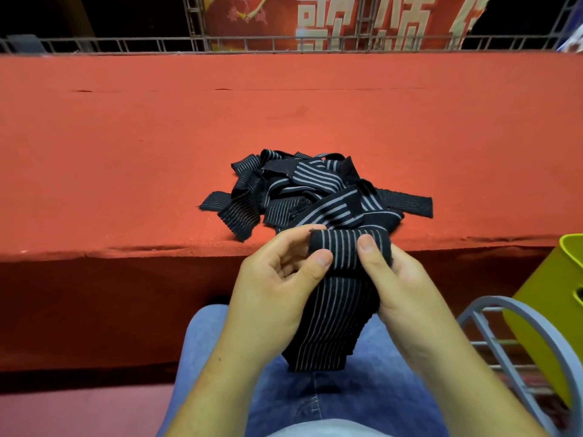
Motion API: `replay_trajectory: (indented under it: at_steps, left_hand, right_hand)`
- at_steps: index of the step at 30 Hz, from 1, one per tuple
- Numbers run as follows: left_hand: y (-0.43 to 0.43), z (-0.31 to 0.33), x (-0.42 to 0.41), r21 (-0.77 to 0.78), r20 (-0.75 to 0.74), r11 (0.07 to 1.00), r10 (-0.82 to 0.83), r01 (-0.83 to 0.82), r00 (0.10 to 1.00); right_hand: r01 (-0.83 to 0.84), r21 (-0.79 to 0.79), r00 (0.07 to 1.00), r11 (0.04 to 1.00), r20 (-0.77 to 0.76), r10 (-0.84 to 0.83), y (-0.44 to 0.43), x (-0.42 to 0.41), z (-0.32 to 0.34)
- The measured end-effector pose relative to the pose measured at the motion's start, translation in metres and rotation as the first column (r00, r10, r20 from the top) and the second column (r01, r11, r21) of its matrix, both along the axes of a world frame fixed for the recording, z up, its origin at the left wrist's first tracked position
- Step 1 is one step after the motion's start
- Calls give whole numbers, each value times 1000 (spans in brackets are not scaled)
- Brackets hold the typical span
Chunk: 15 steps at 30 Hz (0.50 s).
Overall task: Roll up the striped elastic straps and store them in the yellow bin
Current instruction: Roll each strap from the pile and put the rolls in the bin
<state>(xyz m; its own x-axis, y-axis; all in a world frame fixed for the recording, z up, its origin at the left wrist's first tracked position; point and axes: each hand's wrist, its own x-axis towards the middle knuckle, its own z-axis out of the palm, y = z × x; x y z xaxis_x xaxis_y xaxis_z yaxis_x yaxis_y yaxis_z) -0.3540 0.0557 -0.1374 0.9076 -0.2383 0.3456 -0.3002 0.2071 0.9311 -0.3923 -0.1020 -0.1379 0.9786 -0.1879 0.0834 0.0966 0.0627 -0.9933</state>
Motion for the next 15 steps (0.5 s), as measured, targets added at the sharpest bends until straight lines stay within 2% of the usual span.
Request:
replay_trajectory:
  at_steps: [10,15]
  left_hand:
    - [4,-3,1,19,82,999,39,-41,996]
    - [2,-2,0,47,90,998,25,-30,996]
  right_hand:
    - [-89,94,984,992,-144,102,-2,-4,1]
    - [-75,143,990,987,-104,90,-2,-4,2]
